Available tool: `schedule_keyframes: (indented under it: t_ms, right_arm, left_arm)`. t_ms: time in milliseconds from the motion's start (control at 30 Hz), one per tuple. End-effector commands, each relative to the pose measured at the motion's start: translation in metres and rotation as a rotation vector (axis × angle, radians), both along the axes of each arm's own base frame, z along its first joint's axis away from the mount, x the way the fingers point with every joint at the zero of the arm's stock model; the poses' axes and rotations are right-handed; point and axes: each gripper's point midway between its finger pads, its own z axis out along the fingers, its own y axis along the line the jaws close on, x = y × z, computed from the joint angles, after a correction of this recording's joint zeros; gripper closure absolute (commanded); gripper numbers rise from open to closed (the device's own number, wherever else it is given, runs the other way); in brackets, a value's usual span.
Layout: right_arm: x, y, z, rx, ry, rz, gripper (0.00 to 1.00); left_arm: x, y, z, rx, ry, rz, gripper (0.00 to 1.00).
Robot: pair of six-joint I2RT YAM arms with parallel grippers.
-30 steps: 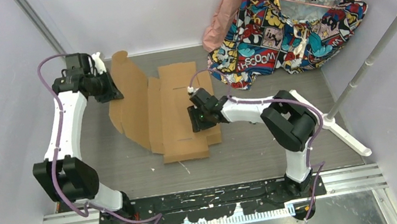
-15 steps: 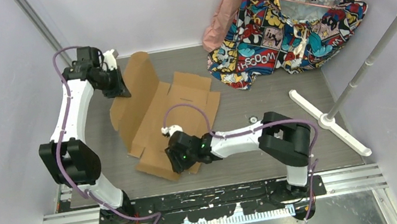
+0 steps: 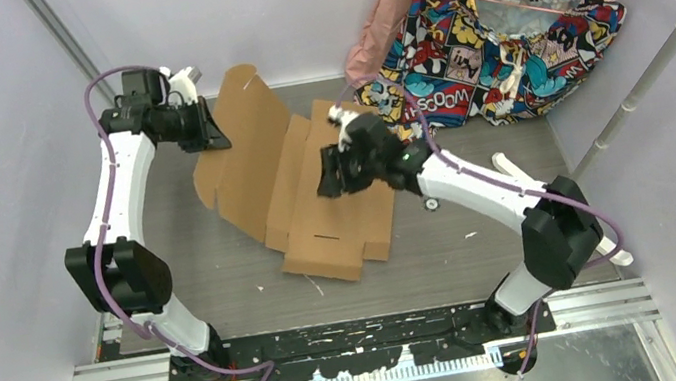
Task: Fold the paper box
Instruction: Pick up the paper box from the center of the board, then fold the paper box at the center of the board.
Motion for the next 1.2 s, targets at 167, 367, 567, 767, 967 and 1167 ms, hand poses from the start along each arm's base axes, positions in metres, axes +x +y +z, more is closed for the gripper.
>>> schedule_keyframes:
  t_ms: [167,367,567,767,967,1167]
  right_arm:
    - [0.109,-0.037,0.017,-0.052,-0.09,-0.083,0.45]
    - [0.141,-0.04,-0.005,0.021,0.009,-0.076,0.47]
    - [0.105,-0.038,-0.043,0.042,0.097,-0.055,0.53]
    - [0.058,-0.025,-0.079,-0.046,0.139,-0.008,0.54]
    - [0.028,-0.008,-0.106,-0.073,0.195,-0.001,0.57]
    - [0.001,0.022,-0.112,-0.046,0.229,-0.003,0.61]
  left_arm:
    - [0.006,-0.015,0.027,-0.046,-0.079,-0.071,0.97]
    - [0.005,-0.011,0.029,-0.009,-0.059,-0.075,0.97]
    - [0.004,-0.012,0.027,-0.001,-0.032,-0.093,0.97]
    - [0.006,-0.015,0.018,0.004,-0.008,-0.092,0.89]
    - [0.004,-0.014,-0.001,0.126,0.021,-0.068,0.87]
    - [-0.004,-0.008,-0.018,0.374,0.028,-0.034,0.85]
